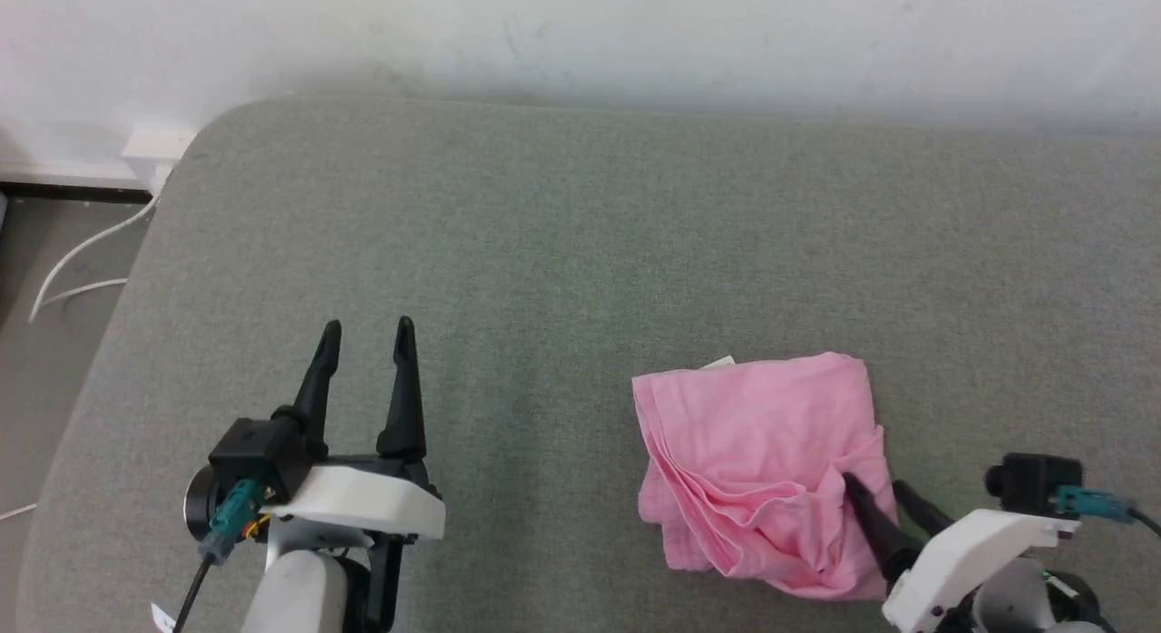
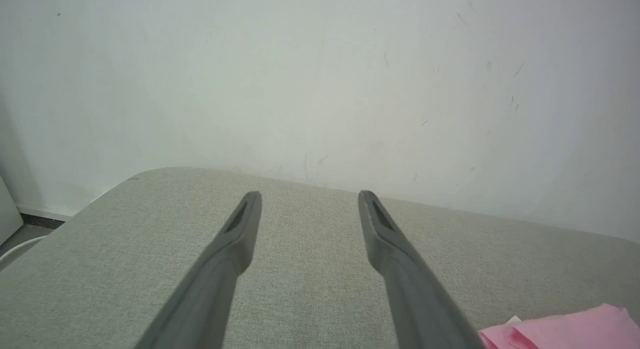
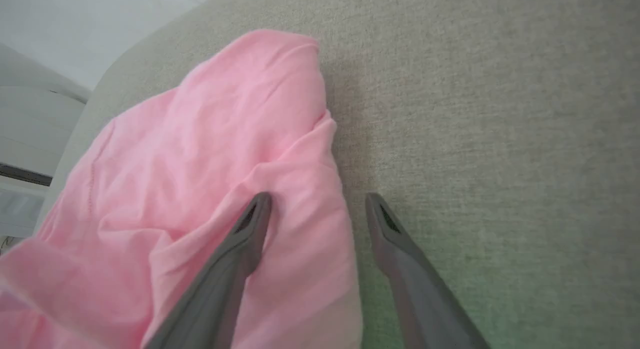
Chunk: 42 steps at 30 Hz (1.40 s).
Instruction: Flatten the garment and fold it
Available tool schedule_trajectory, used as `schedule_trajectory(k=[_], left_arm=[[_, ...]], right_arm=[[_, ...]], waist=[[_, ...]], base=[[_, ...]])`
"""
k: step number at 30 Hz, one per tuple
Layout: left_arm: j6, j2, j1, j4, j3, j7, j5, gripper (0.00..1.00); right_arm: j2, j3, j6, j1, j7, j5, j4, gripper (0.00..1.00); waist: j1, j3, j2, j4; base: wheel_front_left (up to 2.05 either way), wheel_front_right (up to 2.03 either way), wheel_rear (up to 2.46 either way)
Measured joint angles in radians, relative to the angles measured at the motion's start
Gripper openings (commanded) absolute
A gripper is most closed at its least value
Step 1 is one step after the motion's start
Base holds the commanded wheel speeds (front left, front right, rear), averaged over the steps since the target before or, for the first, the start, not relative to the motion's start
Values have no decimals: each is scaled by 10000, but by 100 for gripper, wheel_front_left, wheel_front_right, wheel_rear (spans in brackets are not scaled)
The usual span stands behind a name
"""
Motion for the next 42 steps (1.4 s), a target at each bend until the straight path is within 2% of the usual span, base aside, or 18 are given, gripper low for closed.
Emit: schedule_trajectory(k=[4, 5, 6, 7, 8, 12, 15, 20, 25, 31, 37, 42], left_arm=[[0, 0, 0, 15, -25, 0, -2, 100], [0, 0, 0, 19, -33, 0, -4, 100], [0, 0, 1, 25, -42, 0, -4, 100], [0, 0, 1, 27, -42, 0, -4, 100], [0, 0, 2, 25, -50, 0, -4, 100], [13, 0, 31, 10, -21, 0, -6, 100], [86, 0, 69, -29, 69, 2, -6, 100], [88, -4, 149, -146, 257, 2, 0, 100], [81, -8, 146, -324, 454, 0, 104, 100], [-94, -4, -172, -510, 662, 0, 382, 100], [-196, 35, -802, -721, 675, 0, 725, 100], [-267, 441, -1267, -871, 694, 2, 1024, 100]], right_arm=[[4, 305, 0, -265, 543, -113, 660, 100], [0, 395, 0, -345, 732, -130, 773, 57], [0, 497, 0, -421, 945, -188, 840, 30], [-19, 633, 0, -493, 1141, -303, 846, 7], [-23, 746, 0, -555, 1289, -412, 826, 0], [-13, 1221, 0, -674, 1670, -1436, 508, 0], [-337, 1822, 0, -949, 1825, -2479, 38, 0], [-1494, 3342, 4, -2068, 2033, -3369, -765, 0], [-2627, 4437, 10, -3430, 2059, -3618, -846, 0], [-3693, 4863, 12, -4725, 1515, -3519, 23, 0], [-4508, 4374, 10, -5454, 790, -3133, 1699, 0], [-4870, 3963, 15, -6370, 96, -2909, 3108, 0]], waist=[[0, 1, 0, 71], [0, -3, 0, 96], [-1, -10, 0, 123], [0, -18, 0, 150], [-1, -24, 0, 173], [0, -11, 0, 170], [0, -1, 0, 61], [0, 22, 0, -349], [0, 101, 0, -1021], [1, 337, 0, -2061], [0, 847, 0, -3058], [1, 1636, 2, -3629]], base=[[0, 0, 0], [0, 0, 0], [0, 0, 0], [0, 0, 0], [0, 0, 0], [0, 0, 0], [0, 0, 0], [0, 0, 0], [0, 0, 0], [0, 0, 0], [0, 0, 0], [0, 0, 0]])
